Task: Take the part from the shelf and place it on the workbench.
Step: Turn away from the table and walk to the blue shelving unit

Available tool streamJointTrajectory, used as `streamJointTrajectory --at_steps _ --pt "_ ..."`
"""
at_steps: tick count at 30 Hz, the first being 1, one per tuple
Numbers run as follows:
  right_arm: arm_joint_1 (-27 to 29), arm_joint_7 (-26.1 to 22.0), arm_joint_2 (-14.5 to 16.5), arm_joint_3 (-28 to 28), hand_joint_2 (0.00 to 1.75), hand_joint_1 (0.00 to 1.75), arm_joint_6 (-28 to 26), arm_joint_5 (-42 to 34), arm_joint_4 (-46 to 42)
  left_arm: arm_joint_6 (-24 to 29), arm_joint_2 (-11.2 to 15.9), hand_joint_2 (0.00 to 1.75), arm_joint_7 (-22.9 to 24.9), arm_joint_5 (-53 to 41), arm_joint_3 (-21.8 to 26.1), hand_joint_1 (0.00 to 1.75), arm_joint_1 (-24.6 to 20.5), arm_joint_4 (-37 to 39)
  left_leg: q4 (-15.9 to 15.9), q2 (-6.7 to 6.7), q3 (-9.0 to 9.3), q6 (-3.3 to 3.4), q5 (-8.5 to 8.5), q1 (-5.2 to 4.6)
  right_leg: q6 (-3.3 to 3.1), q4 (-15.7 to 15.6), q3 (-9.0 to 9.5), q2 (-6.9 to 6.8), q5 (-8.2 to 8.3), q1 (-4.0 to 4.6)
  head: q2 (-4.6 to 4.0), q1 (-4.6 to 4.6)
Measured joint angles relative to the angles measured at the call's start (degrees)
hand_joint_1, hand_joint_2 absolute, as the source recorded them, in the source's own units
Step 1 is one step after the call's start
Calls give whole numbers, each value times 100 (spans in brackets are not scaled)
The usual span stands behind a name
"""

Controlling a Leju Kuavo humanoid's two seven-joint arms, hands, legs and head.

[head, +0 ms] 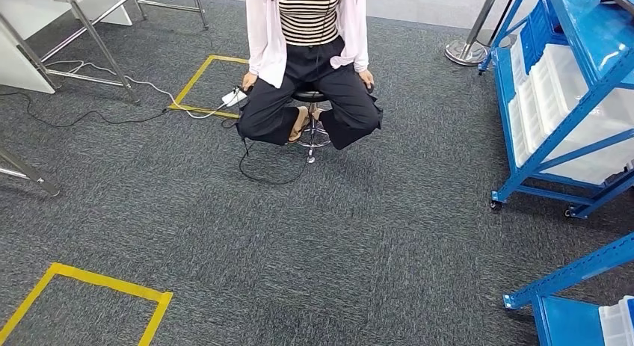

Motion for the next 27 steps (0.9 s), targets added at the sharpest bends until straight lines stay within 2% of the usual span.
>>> streamJointTrajectory --at_steps 2,4,5,6,7,8,9,10,11,12,13,15,17,19,20,21,22,23,24,25,26,27 --pt "8 -1 -3 -4 0 0 1 0 0 1 -12 0 0 -1 0 0 -5 0 249 -191 -86 -49 -196 29 -83 -36 49 93 42 -40 0 -12" --pt "6 -5 -3 -5 0 0 3 0 0 6 -12 0 0 0 0 0 6 0 925 -449 -393 -64 -570 35 -140 -43 63 186 62 -37 0 -28" --pt "6 -8 -1 -5 0 0 5 0 0 10 -9 0 0 0 0 0 15 0 1287 -507 -575 -65 -716 33 -153 -41 60 242 63 -21 0 -33" --pt "9 -11 3 -5 0 0 8 0 0 13 -8 0 0 1 0 0 25 0 1522 -535 -711 -64 -763 30 -161 -39 61 302 63 -4 0 -32" --pt "12 -13 5 -5 0 0 13 1 0 16 -8 0 0 1 0 0 32 0 1549 -546 -756 -56 -687 30 -162 -37 66 367 61 7 0 -32" --pt "14 -15 7 -5 0 0 19 3 0 17 -9 0 0 1 0 0 37 0 1372 -558 -705 -43 -515 31 -161 -34 75 433 60 13 0 -31" --pt "13 -17 8 -5 0 0 27 7 0 20 -10 0 0 2 0 0 38 0 1020 -601 -566 -27 -278 33 -160 -31 85 501 59 16 0 -32" --pt "9 -20 10 -5 0 0 35 12 0 25 -9 0 0 3 0 0 38 0 637 -716 -406 -9 -88 38 -155 -23 85 562 56 20 0 -30" --pt "2 -23 13 -5 0 0 42 18 0 31 -10 0 0 5 0 0 37 0 333 -810 -281 6 37 40 -142 -14 74 619 51 31 0 -28" --pt "-1 -25 16 -5 0 0 47 23 0 41 -10 0 0 8 0 0 36 0 136 -884 -203 23 99 33 -120 -8 48 669 51 37 0 -27" --pt "0 -25 19 -5 0 0 50 27 0 50 -12 0 1 12 1 0 33 -1 71 -916 -182 44 94 16 -90 -9 8 713 54 40 0 -25" --pt "13 -25 19 -5 0 0 52 31 0 66 -18 0 2 21 3 0 28 -2 22 -807 -170 114 125 -11 -21 -1 -51 767 60 29 0 -27" --pt "13 -25 19 -5 0 0 52 32 0 71 -24 0 2 26 4 0 24 -2 -40 -688 -148 204 167 -7 0 247 -183 601 -74 25 0 -15" --pt "-2 -25 22 -5 0 0 52 35 0 72 -23 0 2 26 4 0 30 -3 -62 -553 -145 255 181 -12 -22 929 -531 351 -404 14 0 5" --pt "-5 -25 25 -5 0 0 52 37 0 73 -22 0 2 27 4 0 33 -3 -61 -483 -150 264 180 -18 -17 1317 -727 294 -561 0 0 14" --pt "-1 -25 26 -5 0 0 53 39 0 73 -22 0 2 27 4 0 35 -4 -60 -420 -154 264 178 -23 6 1592 -861 268 -650 -15 0 13" --pt "6 -25 26 -5 0 0 54 42 0 73 -22 0 3 27 4 0 35 -4 -59 -362 -157 262 176 -26 48 1663 -889 253 -647 -29 0 16" --pt "14 -25 25 -5 0 0 54 45 0 73 -25 0 4 27 4 0 34 -3 -58 -310 -154 255 172 -26 102 1498 -795 233 -560 -44 0 18" --pt "18 -25 22 -5 0 0 55 51 0 74 -27 0 7 27 4 0 34 -3 -56 -261 -148 245 167 -25 155 1149 -604 187 -424 -60 0 19" --pt "13 -25 21 -5 0 0 55 58 0 74 -29 0 9 26 4 0 34 -3 -52 -213 -137 228 159 -27 192 707 -364 71 -277 -73 0 22" --pt "1 -25 21 -5 0 0 56 65 0 75 -30 0 13 26 4 0 36 -3 -47 -168 -122 195 138 -40 203 342 -172 -56 -148 -69 0 20" --pt "-9 -25 21 -5 0 0 57 73 0 77 -28 0 15 25 4 0 36 -4 -42 -126 -101 158 118 -51 183 105 -50 -147 -62 -61 0 14"
